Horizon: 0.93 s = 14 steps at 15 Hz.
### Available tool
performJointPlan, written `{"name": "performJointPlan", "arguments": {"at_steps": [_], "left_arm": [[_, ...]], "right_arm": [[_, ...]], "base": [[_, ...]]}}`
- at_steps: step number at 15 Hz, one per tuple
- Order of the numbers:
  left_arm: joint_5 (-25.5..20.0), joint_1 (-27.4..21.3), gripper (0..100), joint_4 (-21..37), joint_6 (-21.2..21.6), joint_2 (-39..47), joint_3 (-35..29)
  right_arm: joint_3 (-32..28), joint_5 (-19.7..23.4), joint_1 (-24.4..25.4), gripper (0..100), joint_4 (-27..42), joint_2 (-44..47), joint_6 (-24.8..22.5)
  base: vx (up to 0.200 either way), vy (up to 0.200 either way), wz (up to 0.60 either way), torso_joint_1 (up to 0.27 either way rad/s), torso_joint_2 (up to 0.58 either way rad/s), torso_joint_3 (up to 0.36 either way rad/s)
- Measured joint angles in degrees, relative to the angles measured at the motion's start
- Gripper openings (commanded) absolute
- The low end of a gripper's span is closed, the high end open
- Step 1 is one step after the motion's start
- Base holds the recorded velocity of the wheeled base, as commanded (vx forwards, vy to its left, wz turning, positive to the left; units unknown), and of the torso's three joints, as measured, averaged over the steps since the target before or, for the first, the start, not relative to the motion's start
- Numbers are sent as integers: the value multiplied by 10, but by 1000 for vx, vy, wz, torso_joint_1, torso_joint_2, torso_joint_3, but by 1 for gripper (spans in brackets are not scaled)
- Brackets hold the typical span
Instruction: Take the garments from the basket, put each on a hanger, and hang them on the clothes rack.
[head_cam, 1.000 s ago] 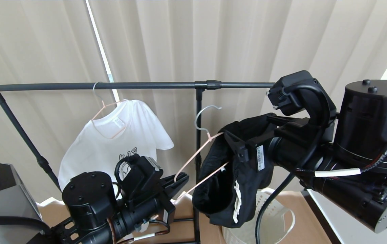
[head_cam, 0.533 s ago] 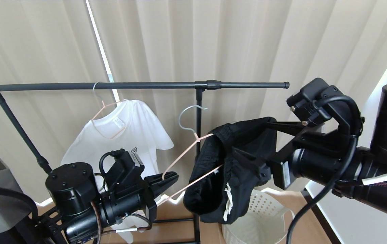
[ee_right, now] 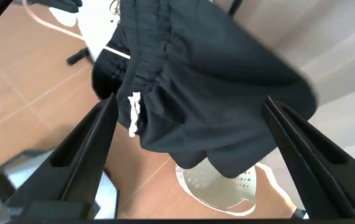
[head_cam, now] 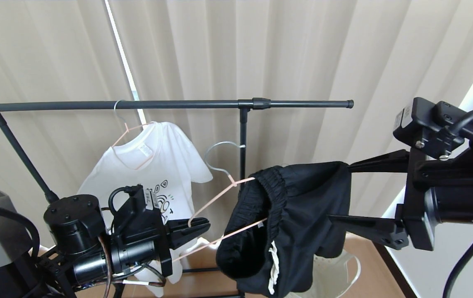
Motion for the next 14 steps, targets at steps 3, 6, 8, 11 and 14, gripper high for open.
{"name": "performJointPlan", "arguments": {"at_steps": [3,6,8,11,14], "left_arm": [[-35,5,0,0,24,9,0],[-66,6,0,0,64,12,13],[-77,6,0,0,71,13,19],[-83,2,0,0,74,14,26],[-83,-1,0,0,82,14,29]], "right_arm": [[-87,77,-31,100,115,29,-74],[-128,128,-53,100,155,76,-165],[-151,157,-68,100,187,104,-216],[-223,194,-77,100,285,149,-269],[-261,204,-69,100,296,197,-273]], "base": [[0,0,0,0,0,0],[0,0,0,0,0,0],[0,0,0,0,0,0],[0,0,0,0,0,0],[0,0,0,0,0,0]]}}
